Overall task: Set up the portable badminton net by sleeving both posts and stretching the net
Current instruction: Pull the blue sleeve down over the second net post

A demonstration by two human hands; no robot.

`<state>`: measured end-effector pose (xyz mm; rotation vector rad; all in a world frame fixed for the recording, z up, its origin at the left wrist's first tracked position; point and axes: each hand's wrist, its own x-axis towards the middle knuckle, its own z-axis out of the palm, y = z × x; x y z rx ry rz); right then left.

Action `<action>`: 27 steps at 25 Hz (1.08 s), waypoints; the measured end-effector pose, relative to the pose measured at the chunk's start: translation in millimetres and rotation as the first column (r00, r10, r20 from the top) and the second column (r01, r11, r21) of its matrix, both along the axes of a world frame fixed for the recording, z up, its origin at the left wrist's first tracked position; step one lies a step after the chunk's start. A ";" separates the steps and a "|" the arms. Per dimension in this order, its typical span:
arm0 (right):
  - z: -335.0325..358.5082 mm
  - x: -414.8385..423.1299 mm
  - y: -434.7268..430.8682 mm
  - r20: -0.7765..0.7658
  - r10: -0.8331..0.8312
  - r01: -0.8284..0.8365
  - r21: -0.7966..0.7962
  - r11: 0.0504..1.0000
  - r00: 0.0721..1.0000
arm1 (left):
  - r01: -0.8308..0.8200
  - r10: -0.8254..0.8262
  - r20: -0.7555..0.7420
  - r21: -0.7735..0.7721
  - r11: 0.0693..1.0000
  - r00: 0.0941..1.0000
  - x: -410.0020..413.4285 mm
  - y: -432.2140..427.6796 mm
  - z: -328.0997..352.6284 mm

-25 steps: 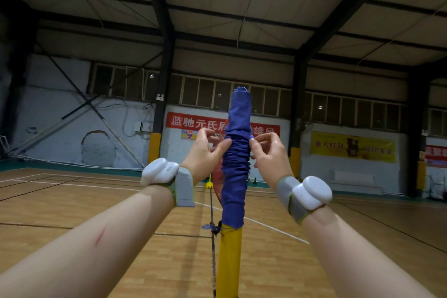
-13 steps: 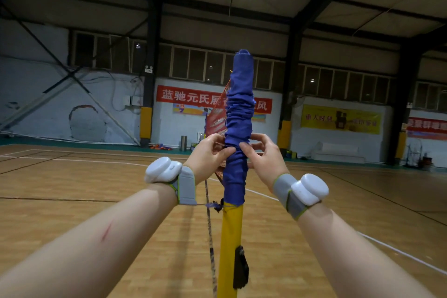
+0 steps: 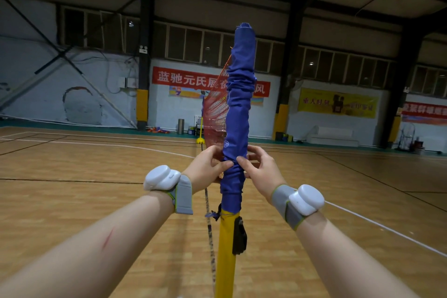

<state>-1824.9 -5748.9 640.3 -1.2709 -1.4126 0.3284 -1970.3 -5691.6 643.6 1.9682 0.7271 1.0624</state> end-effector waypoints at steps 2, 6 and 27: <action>-10.0 0.3 -1.9 0.000 0.009 -0.009 -0.024 1.000 1.000 | 0.014 -0.015 -0.013 -0.006 1.000 1.000 -0.2 -1.5 -10.8; -22.2 2.1 -6.3 0.007 0.022 -0.022 -0.079 0.997 1.000 | 0.013 -0.017 -0.074 -0.048 0.999 0.997 -1.8 -5.9 -23.1; 23.1 4.3 0.1 -0.200 0.090 -0.089 0.015 0.996 0.976 | -0.090 0.093 -0.032 0.092 0.992 0.995 -2.9 0.0 27.7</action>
